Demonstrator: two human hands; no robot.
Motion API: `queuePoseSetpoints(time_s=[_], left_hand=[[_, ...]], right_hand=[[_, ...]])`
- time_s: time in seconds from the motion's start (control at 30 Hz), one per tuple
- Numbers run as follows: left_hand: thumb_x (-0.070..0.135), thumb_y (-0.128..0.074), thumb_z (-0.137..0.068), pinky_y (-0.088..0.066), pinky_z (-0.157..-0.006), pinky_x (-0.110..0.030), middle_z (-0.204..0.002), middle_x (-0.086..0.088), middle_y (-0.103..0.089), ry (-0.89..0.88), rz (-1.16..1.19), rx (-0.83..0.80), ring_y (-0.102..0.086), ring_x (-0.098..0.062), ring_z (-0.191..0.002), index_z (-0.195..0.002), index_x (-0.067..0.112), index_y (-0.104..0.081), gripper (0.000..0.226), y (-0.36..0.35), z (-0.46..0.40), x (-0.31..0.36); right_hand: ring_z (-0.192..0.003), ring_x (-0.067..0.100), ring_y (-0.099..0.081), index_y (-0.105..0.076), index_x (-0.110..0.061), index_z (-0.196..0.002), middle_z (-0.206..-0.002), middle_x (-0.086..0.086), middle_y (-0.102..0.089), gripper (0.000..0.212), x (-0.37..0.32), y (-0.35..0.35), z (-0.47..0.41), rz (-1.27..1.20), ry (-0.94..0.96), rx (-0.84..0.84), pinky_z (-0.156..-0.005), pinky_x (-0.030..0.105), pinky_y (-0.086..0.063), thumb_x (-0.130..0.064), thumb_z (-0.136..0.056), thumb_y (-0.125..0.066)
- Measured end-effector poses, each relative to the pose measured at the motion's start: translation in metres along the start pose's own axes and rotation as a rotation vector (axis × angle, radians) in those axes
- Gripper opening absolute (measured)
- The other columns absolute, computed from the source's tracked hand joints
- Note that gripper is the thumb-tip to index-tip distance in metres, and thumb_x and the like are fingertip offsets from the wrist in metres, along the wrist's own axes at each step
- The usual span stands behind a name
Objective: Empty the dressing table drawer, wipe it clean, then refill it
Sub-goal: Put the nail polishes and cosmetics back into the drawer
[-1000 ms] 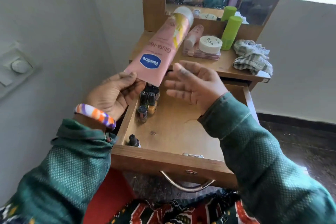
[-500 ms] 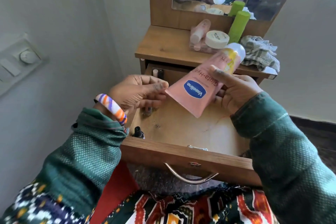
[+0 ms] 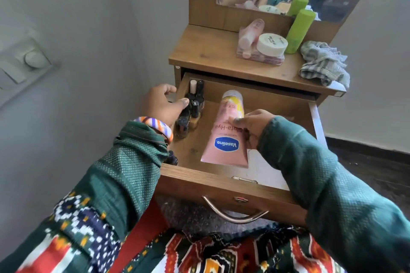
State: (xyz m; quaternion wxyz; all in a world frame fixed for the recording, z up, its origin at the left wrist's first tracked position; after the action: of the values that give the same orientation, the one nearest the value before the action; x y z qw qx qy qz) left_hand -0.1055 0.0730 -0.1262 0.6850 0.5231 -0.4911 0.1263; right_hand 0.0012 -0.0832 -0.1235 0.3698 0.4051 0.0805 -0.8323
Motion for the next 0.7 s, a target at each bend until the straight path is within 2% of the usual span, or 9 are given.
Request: queuePoseSetpoints(time_s=[0.1,0.23,0.43,0.7], left_hand=[[0.025,-0.070,-0.080,-0.044,-0.095,-0.033,-0.121,-0.012,-0.062,0.055,-0.053,-0.056,-0.058,-0.028,-0.110,-0.120,0.007,-0.057,0.045,-0.003,0.003,-0.004],[0.028,-0.068,-0.081,-0.045,-0.099,-0.036,-0.124,-0.010,-0.061,0.050,-0.155,-0.112,-0.057,-0.028,-0.114,-0.125,0.008,-0.053,0.051,-0.005,0.007,-0.005],[0.028,-0.064,-0.085,-0.041,-0.098,-0.034,-0.134,-0.011,-0.055,0.001,-0.287,-0.147,-0.052,-0.030,-0.121,-0.135,0.007,-0.044,0.058,-0.005,0.013,-0.003],[0.027,-0.062,-0.087,-0.039,-0.098,-0.033,-0.136,-0.011,-0.053,-0.007,-0.332,-0.164,-0.050,-0.030,-0.123,-0.136,0.008,-0.042,0.057,-0.001,0.019,0.001]], right_hand=[[-0.092,0.031,-0.065,-0.043,-0.004,-0.116,-0.100,0.017,-0.065,0.035,0.002,-0.012,-0.014,0.019,-0.020,0.015,-0.086,0.050,-0.053,-0.009,-0.087,-0.061],[-0.093,0.030,-0.065,-0.040,-0.011,-0.098,-0.084,0.012,-0.061,0.023,0.008,-0.021,-0.031,0.009,-0.013,0.027,-0.089,0.049,-0.053,-0.008,-0.088,-0.059],[-0.097,0.031,-0.065,-0.044,-0.013,-0.106,-0.106,0.015,-0.065,0.020,0.016,-0.027,-0.042,0.055,-0.003,0.043,-0.089,0.049,-0.052,-0.010,-0.090,-0.056],[-0.101,0.032,-0.064,-0.046,-0.011,-0.118,-0.111,0.016,-0.062,0.030,0.020,-0.034,-0.039,0.039,0.041,0.005,-0.091,0.048,-0.052,-0.001,-0.090,-0.051]])
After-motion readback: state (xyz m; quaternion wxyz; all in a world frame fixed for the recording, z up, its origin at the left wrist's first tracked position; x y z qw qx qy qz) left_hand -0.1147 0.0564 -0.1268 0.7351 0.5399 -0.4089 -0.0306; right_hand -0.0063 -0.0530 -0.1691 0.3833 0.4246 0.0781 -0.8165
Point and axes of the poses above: each hand's wrist, its own z-axis away from the middle knuckle, its own y-axis out of the back of the hand, x = y × z, the point moved 2 cm from there along -z, towards the middle knuckle
